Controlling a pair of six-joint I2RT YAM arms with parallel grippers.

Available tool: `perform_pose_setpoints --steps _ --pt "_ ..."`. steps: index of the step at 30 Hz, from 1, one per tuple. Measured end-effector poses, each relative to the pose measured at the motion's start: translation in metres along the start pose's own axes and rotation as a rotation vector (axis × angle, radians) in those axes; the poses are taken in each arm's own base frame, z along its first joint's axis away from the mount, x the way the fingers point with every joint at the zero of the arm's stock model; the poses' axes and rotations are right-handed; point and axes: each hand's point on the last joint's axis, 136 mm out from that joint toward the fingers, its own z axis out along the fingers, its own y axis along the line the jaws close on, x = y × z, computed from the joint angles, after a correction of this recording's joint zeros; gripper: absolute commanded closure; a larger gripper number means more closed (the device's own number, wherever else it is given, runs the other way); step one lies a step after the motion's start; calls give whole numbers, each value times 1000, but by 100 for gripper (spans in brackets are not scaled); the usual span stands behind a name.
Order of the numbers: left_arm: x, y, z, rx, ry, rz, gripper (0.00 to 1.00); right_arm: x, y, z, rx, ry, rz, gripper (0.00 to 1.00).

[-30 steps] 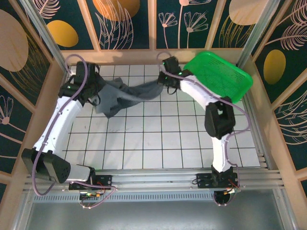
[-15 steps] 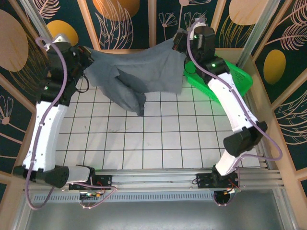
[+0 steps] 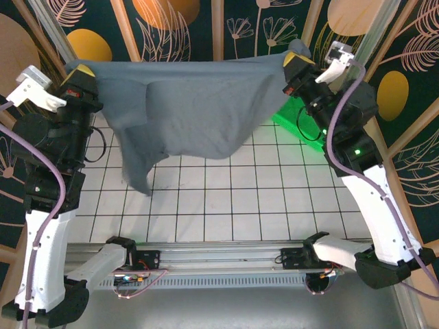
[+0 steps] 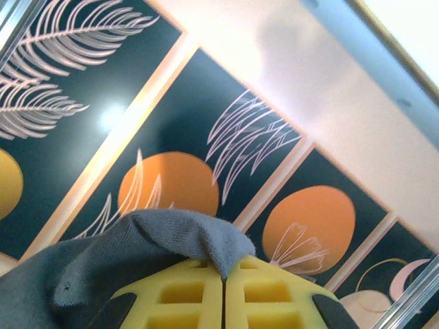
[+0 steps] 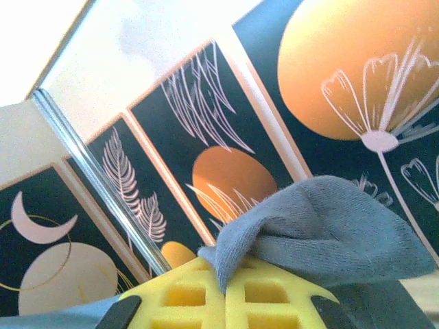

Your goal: Fold and stack the t-shirts

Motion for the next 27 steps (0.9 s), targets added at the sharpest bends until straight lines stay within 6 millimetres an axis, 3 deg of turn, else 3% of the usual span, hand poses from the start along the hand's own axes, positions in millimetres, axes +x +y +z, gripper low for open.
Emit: perform_pose_setpoints --steps 2,5,7,10,12,13,15,17,18,19,21,23,25,27 --pt "-7 -7 9 10 -13 -4 95 -1 1 3 -3 -7 -3 100" --pt "-8 -11 34 -6 -16 -15 98 3 -5 27 17 6 -8 100" --pt "-1 -4 57 -57 -6 -18 100 13 -19 53 48 27 -12 100" --pt "30 26 103 -189 42 5 100 45 -58 97 124 86 -14 100" --pt "70 62 139 -291 105 39 96 84 -96 133 187 162 -6 99" --pt "94 84 156 -341 147 56 89 102 -112 148 212 199 3 85" --pt "149 141 189 -452 255 92 62 149 -157 185 267 306 32 51" --pt "197 198 220 -546 358 106 36 189 -196 217 310 394 56 39" --pt "222 231 235 -599 411 112 26 208 -215 230 330 429 66 37" --pt "239 251 243 -630 447 115 22 229 -234 237 354 472 78 37" --pt "277 296 250 -700 539 120 20 272 -268 237 411 569 102 37" --pt "310 325 235 -767 651 128 20 317 -293 215 484 699 136 40" --pt "331 336 212 -810 745 138 20 353 -306 191 536 798 173 43" --pt "345 332 182 -819 819 142 21 383 -315 163 588 881 210 48"
